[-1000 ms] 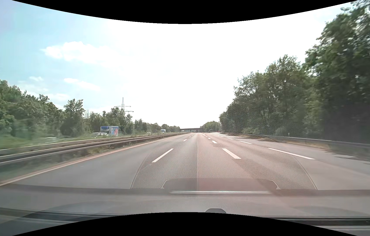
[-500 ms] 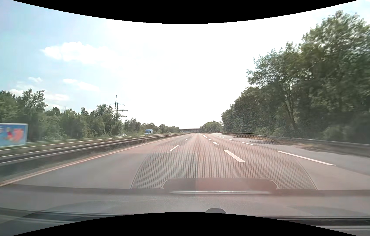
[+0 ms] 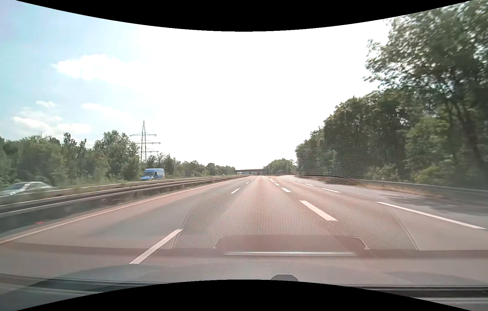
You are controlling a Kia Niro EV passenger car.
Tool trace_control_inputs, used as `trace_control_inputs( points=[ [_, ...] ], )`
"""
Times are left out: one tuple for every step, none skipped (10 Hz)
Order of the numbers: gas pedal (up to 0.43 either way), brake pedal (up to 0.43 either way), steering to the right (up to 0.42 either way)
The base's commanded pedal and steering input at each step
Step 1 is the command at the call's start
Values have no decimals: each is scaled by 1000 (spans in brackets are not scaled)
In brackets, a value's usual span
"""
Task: Follow the waypoints while adhering to traffic rules and regulations
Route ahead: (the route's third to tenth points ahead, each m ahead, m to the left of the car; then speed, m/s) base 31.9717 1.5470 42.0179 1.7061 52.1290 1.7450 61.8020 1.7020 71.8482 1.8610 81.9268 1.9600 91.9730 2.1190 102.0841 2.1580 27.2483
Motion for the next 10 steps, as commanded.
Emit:
trace_control_inputs(
  points=[
    [228, 0, -6],
    [228, 0, -6],
    [228, 0, -6],
    [228, 0, -6],
    [228, 0, -6],
    [228, 0, -5],
    [228, 0, -6],
    [228, 0, -6],
    [228, 0, -5],
    [228, 0, -6]
  ],
)
